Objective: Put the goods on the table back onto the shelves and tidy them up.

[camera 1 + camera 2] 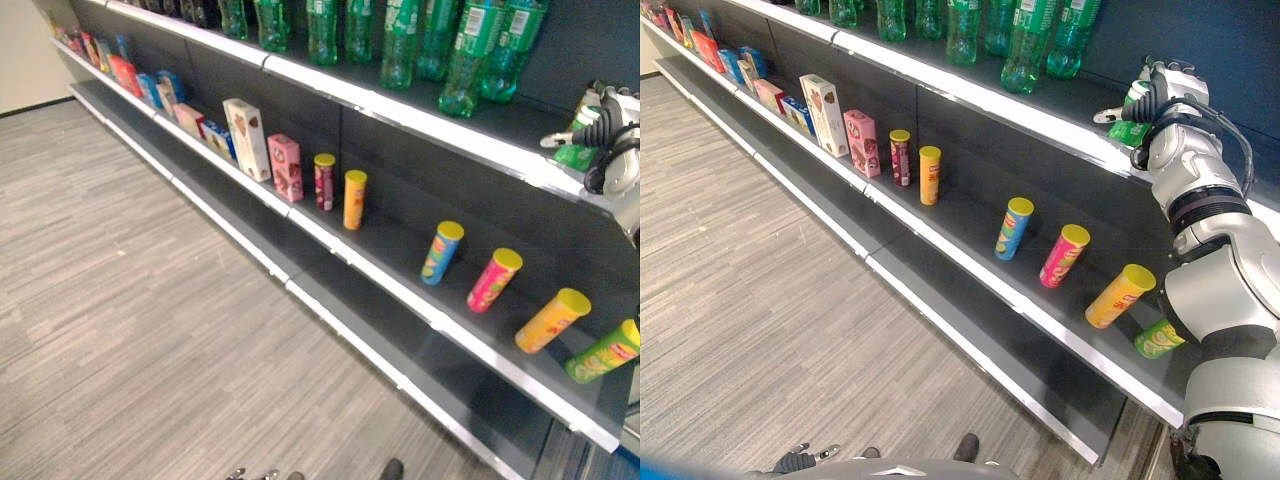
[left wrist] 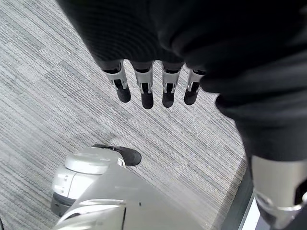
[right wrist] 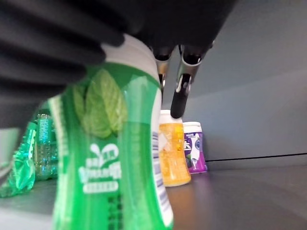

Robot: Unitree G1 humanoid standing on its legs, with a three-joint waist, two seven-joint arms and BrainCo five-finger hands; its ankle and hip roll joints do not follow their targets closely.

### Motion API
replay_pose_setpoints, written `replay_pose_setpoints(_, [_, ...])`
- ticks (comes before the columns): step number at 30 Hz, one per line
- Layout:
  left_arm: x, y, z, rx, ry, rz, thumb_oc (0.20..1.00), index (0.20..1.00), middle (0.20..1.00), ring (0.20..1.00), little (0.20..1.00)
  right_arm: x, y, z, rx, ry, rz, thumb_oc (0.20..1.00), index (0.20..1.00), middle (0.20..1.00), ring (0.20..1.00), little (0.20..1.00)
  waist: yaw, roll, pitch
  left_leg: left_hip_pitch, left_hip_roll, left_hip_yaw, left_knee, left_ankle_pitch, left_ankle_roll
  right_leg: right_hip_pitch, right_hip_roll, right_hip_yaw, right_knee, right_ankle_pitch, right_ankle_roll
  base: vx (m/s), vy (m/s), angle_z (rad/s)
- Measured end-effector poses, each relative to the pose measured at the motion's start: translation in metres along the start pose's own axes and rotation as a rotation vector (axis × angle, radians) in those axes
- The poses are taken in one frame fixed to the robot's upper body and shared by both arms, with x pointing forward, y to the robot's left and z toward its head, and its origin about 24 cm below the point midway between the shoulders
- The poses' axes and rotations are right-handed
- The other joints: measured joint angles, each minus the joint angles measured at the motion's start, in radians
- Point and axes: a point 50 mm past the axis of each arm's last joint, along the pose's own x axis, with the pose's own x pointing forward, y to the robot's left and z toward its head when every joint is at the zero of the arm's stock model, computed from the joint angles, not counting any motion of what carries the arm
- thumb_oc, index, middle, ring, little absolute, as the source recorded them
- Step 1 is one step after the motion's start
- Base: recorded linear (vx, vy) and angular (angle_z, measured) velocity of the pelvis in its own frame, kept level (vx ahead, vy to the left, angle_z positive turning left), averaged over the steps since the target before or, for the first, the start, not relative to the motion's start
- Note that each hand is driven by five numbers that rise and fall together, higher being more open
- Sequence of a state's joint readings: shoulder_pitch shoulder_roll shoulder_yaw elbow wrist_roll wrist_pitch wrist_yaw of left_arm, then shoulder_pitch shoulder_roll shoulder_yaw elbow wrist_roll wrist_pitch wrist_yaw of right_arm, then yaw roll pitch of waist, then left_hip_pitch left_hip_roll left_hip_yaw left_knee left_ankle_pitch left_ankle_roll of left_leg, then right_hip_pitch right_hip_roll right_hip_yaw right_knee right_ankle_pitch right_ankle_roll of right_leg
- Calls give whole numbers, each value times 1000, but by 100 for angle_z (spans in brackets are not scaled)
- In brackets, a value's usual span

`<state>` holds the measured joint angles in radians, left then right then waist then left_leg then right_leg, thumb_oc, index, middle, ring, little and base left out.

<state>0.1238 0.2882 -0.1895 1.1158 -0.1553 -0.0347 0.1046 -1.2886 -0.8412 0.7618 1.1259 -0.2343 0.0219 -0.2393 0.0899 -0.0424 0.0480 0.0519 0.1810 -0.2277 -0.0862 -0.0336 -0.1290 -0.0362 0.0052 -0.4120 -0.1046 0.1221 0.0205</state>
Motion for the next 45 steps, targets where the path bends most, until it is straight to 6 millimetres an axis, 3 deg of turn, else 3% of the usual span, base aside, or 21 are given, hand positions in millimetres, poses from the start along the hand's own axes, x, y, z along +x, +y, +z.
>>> replay_pose_setpoints(5, [0, 0, 1, 0, -2, 1, 1000, 1000, 1000, 1000, 1000, 2, -9, 15, 37, -60, -39, 1000, 1000, 1000, 1000, 1000, -1, 1, 1, 0, 0, 1, -1, 0, 0, 0, 0, 1, 0, 0, 0, 0, 25, 0])
replay_pose_setpoints(8, [0, 1, -2, -3, 8, 7, 1000, 1000, 1000, 1000, 1000, 4, -48, 34, 106, -162, -175, 1000, 1000, 1000, 1000, 1000, -7, 7, 6, 3, 0, 12, -10, 13, -17, -9, -2, 7, 0, 0, 0, -2, 46, -6])
replay_pose_setpoints(12, [-1, 5, -6, -35, 20, 27, 1000, 1000, 1000, 1000, 1000, -3, -96, 33, 140, -226, -343, 1000, 1000, 1000, 1000, 1000, -7, 2, 11, 5, -2, 21, -10, 13, -19, -9, -4, 12, 0, 0, 0, -11, 56, -4])
replay_pose_setpoints(15, [-2, 9, -12, -66, 42, 43, 1000, 1000, 1000, 1000, 1000, -22, -132, 37, 228, -323, -502, 1000, 1000, 1000, 1000, 1000, -25, 0, 18, 14, -8, 29, -11, 13, -19, -8, -9, 21, 0, 0, 1, -30, 79, -7])
replay_pose_setpoints(16, [-2, 10, -14, -68, 52, 48, 1000, 1000, 1000, 1000, 1000, -28, -136, 39, 261, -357, -539, 1000, 1000, 1000, 1000, 1000, -34, 0, 23, 22, -10, 35, -11, 13, -19, -2, -10, 27, 0, 1, 1, -25, 56, -19])
replay_pose_setpoints(19, [-2, 14, -15, -95, 66, 63, 1000, 1000, 1000, 1000, 1000, -55, -126, 35, 358, -453, -565, 1000, 1000, 1000, 1000, 1000, -64, -12, 36, 47, -13, 55, -6, 11, -22, 7, -14, 41, 0, 2, 3, -127, 154, -15])
replay_pose_setpoints(20, [-2, 11, -13, -111, 68, 58, 1000, 1000, 1000, 1000, 1000, -88, -105, 22, 467, -507, -529, 1000, 1000, 1000, 1000, 1000, -75, -26, 46, 41, -28, 70, -4, 12, -20, -2, -22, 50, 0, 9, 9, -153, 207, -34])
replay_pose_setpoints(21, [-2, 10, -16, -109, 74, 52, 1000, 1000, 1000, 1000, 1000, -101, -84, 22, 518, -533, -451, 1000, 1000, 1000, 1000, 1000, -86, -29, 47, 45, -32, 92, -5, 12, -19, -10, -25, 73, 0, 15, 16, -193, 243, -53])
replay_pose_setpoints(26, [-3, 12, -17, -103, 80, 52, 1000, 1000, 1000, 1000, 1000, -137, 4, 19, 777, -462, -83, 1000, 1000, 1000, 1000, 1000, -150, -45, 78, 62, -90, 200, 1, 8, 2, -55, -57, 189, 0, 61, 43, -220, 251, -67])
replay_pose_setpoints(29, [1, 11, -2, -68, 39, 32, 1000, 1000, 1000, 1000, 1000, -141, 16, 21, 771, -480, 35, 1000, 1000, 1000, 1000, 1000, -174, -46, 102, 81, -124, 263, 1, 5, 36, -67, -84, 243, 1, 75, 67, -220, 227, -67])
replay_pose_setpoints(33, [2, 10, 9, -27, -1, 12, 1000, 1000, 1000, 1000, 1000, -140, 13, 28, 733, -536, 92, 1000, 1000, 1000, 1000, 1000, -190, -80, 118, 90, -169, 329, 3, 7, 58, -91, -106, 309, 2, 80, 87, -261, 175, -66])
replay_pose_setpoints(34, [5, 12, 20, 18, -25, 6, 1000, 1000, 1000, 1000, 1000, -135, 10, 31, 693, -562, 109, 1000, 1000, 1000, 1000, 1000, -209, -102, 154, 70, -170, 372, 13, 17, 109, -120, -112, 341, 17, 1, 217, -302, 134, -84])
replay_pose_setpoints(36, [6, 16, 25, 35, -38, 9, 1000, 1000, 1000, 1000, 1000, -129, 13, 25, 674, -531, 119, 1000, 1000, 1000, 1000, 1000, -211, -97, 163, 63, -140, 414, -3, 34, 132, -159, -96, 294, 100, -4, 212, -296, 92, -63])
replay_pose_setpoints(37, [6, 20, 29, 42, -50, 18, 1000, 1000, 1000, 1000, 1000, -127, 10, 22, 653, -523, 118, 1000, 1000, 1000, 1000, 1000, -217, -121, 156, 65, -152, 431, 5, 43, 127, -147, -93, 277, 124, 0, 214, -277, 50, -38])
replay_pose_setpoints(38, [5, 31, 32, 80, -66, 34, 1000, 1000, 1000, 1000, 1000, -125, 6, 22, 641, -530, 106, 1000, 1000, 1000, 1000, 1000, -217, -178, 154, 28, -197, 438, 93, 9, 126, -138, -113, 306, 97, 96, 230, -183, -13, -63])
replay_pose_setpoints(39, [6, 30, 37, 99, -80, 32, 1000, 1000, 1000, 1000, 1000, -119, -9, 28, 625, -569, 64, 1000, 1000, 1000, 1000, 1000, -208, -184, 174, -31, -234, 441, 168, -35, 167, -137, -118, 323, 29, 96, 261, -176, -36, -118])
replay_pose_setpoints(40, [7, 25, 41, 80, -89, 20, 1000, 1000, 1000, 1000, 1000, -115, -21, 31, 617, -591, 22, 1000, 1000, 1000, 1000, 1000, -179, -149, 197, -54, -187, 463, 167, -34, 192, -154, -108, 258, 34, 12, 218, -174, -53, -146])
replay_pose_setpoints(41, [8, 17, 52, 29, -115, 12, 1000, 1000, 1000, 1000, 1000, -114, -25, 29, 595, -585, 13, 1000, 1000, 1000, 1000, 1000, -173, -83, 228, -63, -108, 511, 144, -6, 194, -193, -102, 138, 222, -32, 111, -154, -78, -127])
replay_pose_setpoints(42, [8, 16, 53, 17, -121, 8, 1000, 1000, 1000, 1000, 1000, -114, -27, 26, 572, -579, 15, 1000, 1000, 1000, 1000, 1000, -166, -59, 229, -52, -83, 523, 117, 10, 188, -189, -120, 117, 318, -42, 122, -121, -91, -88])
replay_pose_setpoints(45, [8, 23, 54, -10, -126, 32, 1000, 1000, 1000, 1000, 1000, -113, -42, 12, 567, -546, -62, 1000, 1000, 1000, 1000, 1000, -158, -84, 213, -48, -54, 549, 96, 33, 178, -59, -241, 130, 368, -77, 183, -54, -131, -40])
